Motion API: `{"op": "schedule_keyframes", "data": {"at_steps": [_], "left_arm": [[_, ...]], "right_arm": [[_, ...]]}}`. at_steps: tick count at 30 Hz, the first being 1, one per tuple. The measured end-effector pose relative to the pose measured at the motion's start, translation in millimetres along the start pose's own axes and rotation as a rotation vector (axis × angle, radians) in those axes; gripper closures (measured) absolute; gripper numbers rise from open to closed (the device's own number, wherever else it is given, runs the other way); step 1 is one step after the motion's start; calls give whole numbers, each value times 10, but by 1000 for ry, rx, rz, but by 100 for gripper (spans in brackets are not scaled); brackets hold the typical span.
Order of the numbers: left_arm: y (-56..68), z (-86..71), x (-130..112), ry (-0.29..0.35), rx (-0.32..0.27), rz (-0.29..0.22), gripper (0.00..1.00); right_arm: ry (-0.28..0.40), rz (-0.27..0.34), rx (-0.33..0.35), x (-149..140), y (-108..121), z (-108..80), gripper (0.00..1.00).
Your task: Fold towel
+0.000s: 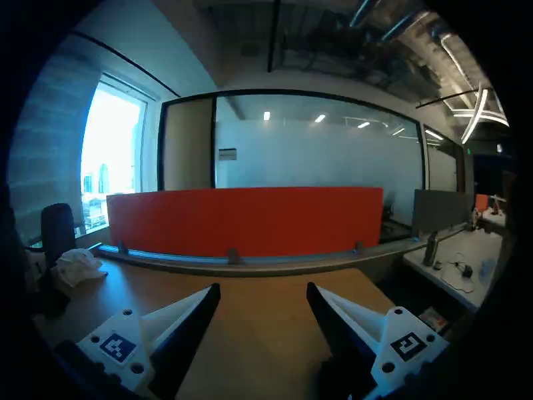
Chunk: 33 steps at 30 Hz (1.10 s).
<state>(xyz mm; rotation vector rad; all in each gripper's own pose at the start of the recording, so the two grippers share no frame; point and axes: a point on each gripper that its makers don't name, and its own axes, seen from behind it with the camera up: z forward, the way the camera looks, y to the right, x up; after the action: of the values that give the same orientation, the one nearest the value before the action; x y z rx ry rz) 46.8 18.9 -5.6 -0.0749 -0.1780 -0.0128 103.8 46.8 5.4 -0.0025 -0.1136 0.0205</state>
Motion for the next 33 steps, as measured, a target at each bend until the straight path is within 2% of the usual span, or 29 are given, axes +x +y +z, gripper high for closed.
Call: {"op": "schedule_keyframes", "data": {"at_steps": [15, 33], "left_arm": [[-22, 25, 13, 11, 1, 1, 8], [-122, 51, -97, 39, 16, 2, 8]], "right_arm": [[24, 35, -2, -3, -198, 51, 0], [38, 5, 5, -34, -329, 23, 0]]}}
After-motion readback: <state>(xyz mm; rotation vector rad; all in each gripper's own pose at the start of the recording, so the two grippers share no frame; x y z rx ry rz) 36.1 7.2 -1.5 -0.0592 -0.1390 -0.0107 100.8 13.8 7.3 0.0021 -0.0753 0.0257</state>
